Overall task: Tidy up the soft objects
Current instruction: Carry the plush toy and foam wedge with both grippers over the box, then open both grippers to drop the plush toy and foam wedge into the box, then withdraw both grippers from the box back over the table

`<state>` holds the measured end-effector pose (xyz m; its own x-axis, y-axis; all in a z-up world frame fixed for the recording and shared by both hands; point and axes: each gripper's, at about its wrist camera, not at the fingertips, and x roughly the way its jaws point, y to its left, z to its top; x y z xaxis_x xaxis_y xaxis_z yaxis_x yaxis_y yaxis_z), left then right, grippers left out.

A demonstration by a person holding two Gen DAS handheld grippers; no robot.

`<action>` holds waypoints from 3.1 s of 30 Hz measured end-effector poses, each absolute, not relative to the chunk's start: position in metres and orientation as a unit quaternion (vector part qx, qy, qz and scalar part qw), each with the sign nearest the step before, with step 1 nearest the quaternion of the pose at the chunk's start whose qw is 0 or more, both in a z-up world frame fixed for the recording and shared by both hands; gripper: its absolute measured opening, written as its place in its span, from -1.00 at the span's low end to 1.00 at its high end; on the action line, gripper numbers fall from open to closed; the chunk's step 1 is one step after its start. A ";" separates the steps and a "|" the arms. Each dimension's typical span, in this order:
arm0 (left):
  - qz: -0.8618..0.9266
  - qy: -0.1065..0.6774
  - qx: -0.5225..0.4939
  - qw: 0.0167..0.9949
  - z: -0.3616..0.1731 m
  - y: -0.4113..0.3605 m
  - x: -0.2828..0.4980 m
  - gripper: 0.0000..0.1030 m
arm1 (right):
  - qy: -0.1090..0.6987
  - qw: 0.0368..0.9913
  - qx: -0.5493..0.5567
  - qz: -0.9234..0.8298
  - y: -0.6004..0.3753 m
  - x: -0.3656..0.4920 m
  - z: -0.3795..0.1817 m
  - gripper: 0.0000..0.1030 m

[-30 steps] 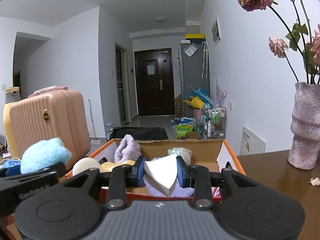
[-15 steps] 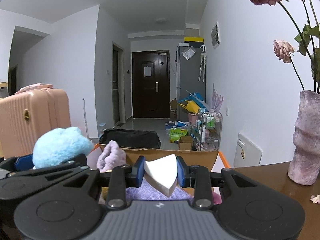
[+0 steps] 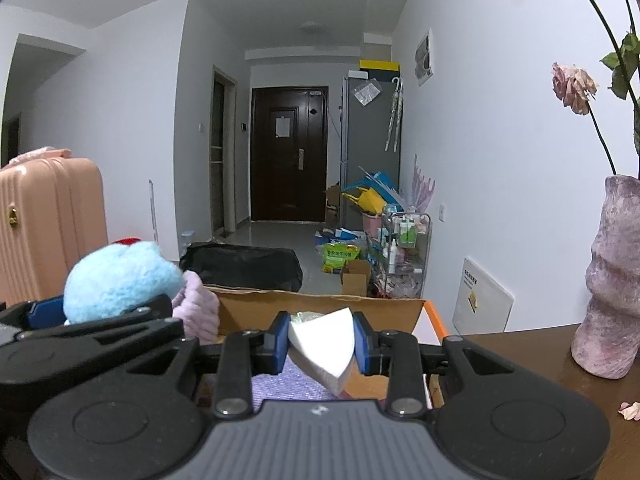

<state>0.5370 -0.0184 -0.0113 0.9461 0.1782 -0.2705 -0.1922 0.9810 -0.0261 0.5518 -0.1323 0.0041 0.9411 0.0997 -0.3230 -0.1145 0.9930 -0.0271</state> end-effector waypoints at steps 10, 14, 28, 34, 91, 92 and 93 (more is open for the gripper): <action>0.080 0.157 -0.024 0.984 -0.021 -0.018 0.558 0.42 | 0.188 0.981 -0.016 0.040 -0.136 0.562 -0.002 -0.36; 0.088 0.162 -0.023 0.983 -0.022 -0.017 0.560 0.60 | 0.195 0.980 -0.015 0.033 -0.136 0.565 -0.004 -0.25; 0.139 0.150 -0.041 0.978 -0.021 -0.004 0.552 1.00 | 0.194 0.981 0.024 -0.006 -0.157 0.564 -0.005 1.00; 0.142 0.148 -0.038 0.978 -0.021 -0.005 0.550 1.00 | 0.196 0.980 0.027 -0.008 -0.158 0.564 -0.005 1.00; 0.137 0.171 -0.066 0.973 -0.022 0.039 0.385 1.00 | 0.190 0.977 -0.005 0.096 -0.144 0.375 -0.025 1.00; 0.135 0.173 -0.064 0.974 -0.023 0.039 0.380 1.00 | 0.191 0.977 -0.006 0.094 -0.145 0.370 -0.025 1.00; 0.133 0.175 -0.062 0.974 -0.023 0.039 0.376 1.00 | 0.192 0.977 -0.008 0.093 -0.146 0.366 -0.026 1.00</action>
<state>0.3758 0.0389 -0.0226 0.9039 0.2364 -0.3564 -0.2798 0.9571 -0.0749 0.3664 -0.1462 -0.0261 0.9093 0.1781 -0.3761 -0.1844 0.9827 0.0194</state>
